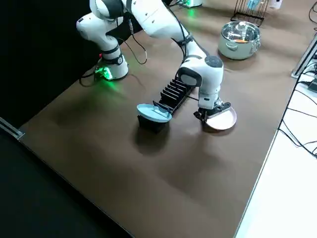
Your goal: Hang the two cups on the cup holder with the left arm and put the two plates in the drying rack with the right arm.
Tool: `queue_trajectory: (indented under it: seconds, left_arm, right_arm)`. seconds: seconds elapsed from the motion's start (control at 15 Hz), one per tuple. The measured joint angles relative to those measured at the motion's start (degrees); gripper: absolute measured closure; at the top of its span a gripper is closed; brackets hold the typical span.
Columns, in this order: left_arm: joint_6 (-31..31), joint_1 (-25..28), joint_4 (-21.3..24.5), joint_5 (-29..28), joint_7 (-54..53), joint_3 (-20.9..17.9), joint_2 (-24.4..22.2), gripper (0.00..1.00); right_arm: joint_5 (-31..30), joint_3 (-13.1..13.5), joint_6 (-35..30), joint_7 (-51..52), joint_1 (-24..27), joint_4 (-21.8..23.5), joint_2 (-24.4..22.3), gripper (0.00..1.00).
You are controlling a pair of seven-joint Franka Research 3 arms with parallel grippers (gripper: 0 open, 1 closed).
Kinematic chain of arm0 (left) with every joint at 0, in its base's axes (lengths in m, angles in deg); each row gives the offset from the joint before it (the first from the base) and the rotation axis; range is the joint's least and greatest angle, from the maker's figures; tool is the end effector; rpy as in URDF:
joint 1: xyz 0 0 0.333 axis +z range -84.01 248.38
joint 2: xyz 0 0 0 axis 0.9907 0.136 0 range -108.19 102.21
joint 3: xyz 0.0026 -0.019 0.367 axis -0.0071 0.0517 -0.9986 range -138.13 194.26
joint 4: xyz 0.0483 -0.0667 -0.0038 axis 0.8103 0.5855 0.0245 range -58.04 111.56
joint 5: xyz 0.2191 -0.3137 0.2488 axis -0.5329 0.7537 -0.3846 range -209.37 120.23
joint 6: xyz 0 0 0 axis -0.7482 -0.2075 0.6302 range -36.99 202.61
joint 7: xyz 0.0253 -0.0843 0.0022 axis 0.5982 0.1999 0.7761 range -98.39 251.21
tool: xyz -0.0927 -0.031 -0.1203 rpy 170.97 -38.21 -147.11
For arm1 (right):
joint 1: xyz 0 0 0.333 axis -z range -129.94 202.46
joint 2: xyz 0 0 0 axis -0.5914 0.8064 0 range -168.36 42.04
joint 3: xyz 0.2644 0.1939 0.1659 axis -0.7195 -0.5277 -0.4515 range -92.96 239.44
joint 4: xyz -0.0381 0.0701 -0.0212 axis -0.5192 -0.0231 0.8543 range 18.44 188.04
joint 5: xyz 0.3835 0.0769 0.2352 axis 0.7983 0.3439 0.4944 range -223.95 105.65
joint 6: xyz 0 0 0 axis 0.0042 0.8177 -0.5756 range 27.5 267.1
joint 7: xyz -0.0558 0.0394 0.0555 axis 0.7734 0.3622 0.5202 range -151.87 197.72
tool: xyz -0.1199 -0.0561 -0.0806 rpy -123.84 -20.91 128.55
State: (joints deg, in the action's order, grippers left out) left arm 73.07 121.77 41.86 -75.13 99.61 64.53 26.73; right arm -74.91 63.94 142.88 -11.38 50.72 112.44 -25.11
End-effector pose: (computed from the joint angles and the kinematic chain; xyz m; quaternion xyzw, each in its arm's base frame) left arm 0.7179 0.0865 0.2515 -0.9933 -0.0874 -0.0662 0.0371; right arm 0.7402 -0.0815 0.1419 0.9659 -0.2549 0.0328 0.0329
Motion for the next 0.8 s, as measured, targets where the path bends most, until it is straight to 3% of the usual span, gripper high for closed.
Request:
queue_trajectory:
  seconds: [0.27, 0.33, 0.6, 0.8]
  left_arm:
    - [-10.5, 0.0, -0.9, 5.8, 5.3, 4.7, -6.3, 0.33]
    - [-15.5, 0.1, -1.9, 11.5, 5.9, 5.5, -10.0, 0.33]
    - [-18.7, 0.1, -2.3, 17.6, 12.2, 7.5, -15.1, 0.33]
    - [-18.9, -0.3, -1.5, 17.7, 15.9, 9.0, -15.3, 0.33]
  right_arm:
    - [0.0, -1.0, -10.9, 7.1, -0.4, -1.4, -5.2, 0.96]
    - [0.0, -1.3, -17.9, 15.1, -0.4, -1.9, -9.2, 0.97]
    - [-1.2, -0.7, -30.4, 30.7, -0.1, -2.3, -17.1, 0.97]
    - [-12.8, -0.8, -37.7, 34.1, -0.2, -1.8, -18.9, 0.97]
